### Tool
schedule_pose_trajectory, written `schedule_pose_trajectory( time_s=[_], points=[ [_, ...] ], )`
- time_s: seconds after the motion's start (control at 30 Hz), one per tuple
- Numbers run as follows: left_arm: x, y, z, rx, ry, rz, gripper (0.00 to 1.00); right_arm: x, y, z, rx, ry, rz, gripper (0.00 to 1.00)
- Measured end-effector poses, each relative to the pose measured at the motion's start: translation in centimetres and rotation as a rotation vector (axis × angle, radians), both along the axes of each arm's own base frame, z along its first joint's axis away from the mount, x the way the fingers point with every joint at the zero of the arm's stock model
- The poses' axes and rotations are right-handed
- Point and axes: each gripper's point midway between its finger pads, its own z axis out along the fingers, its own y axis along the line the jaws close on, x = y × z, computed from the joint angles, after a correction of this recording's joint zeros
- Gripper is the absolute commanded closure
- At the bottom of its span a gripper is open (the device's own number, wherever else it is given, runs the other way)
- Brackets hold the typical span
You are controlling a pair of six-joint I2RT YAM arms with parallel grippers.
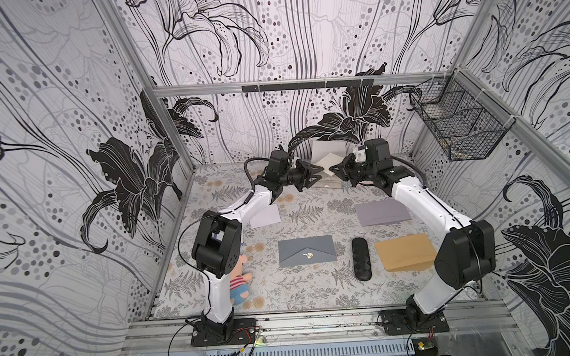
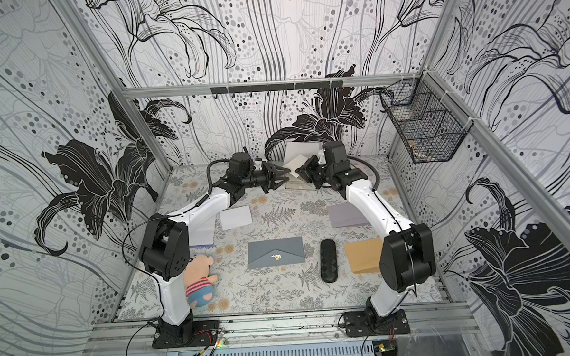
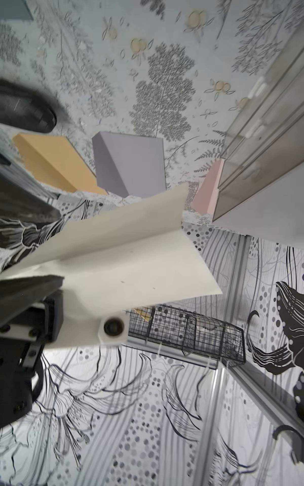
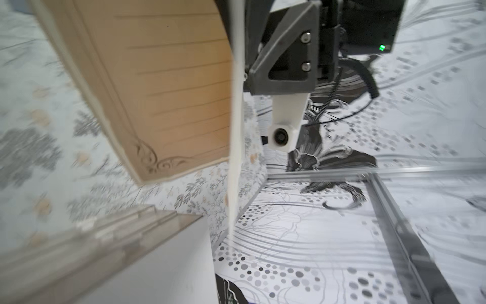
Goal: Take the letter paper out of the envelope
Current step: Unfold the letter paper.
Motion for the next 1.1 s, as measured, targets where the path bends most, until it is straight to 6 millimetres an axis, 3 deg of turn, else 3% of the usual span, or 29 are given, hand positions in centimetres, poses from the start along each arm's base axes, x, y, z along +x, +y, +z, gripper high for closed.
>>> schedule_pose_trajectory(
  time_s=[0.13, 0.2, 0.33, 0.47, 0.67, 0.97, 1.1],
  points=[
    [0.5, 3.9, 1.0, 0.057, 0.011, 0.086, 0.42, -0.6, 1.5, 2.7, -0.352, -0.333, 0.139, 1.0],
    [0.7, 6.5, 2.0, 0.082, 0.009, 0.139, 0.41, -2.0, 3.3, 2.6, -0.552, -0.511, 0.24, 1.0],
    [0.5, 11.1, 3.5, 0.12, 0.013, 0.225, 0.4, -5.1, 6.6, -0.2, -0.899, -0.818, 0.463, 1.0],
    [-0.6, 13.9, 2.5, 0.164, 0.072, 0.276, 0.34, -6.2, 8.0, -2.9, -1.198, -1.038, 0.632, 1.0],
    [-2.8, 15.0, -0.4, 0.273, 0.165, 0.232, 0.33, -7.2, 10.2, -1.7, -1.374, -1.274, 0.73, 1.0],
    [-4.5, 14.1, -0.6, 0.28, 0.135, 0.119, 0.36, -8.7, 11.4, -2.1, -1.291, -1.31, 0.824, 1.0],
    [-5.7, 13.6, -2.4, 0.269, 0.178, 0.073, 0.36, -9.3, 11.7, -2.6, -1.248, -1.301, 0.861, 1.0]
  ],
)
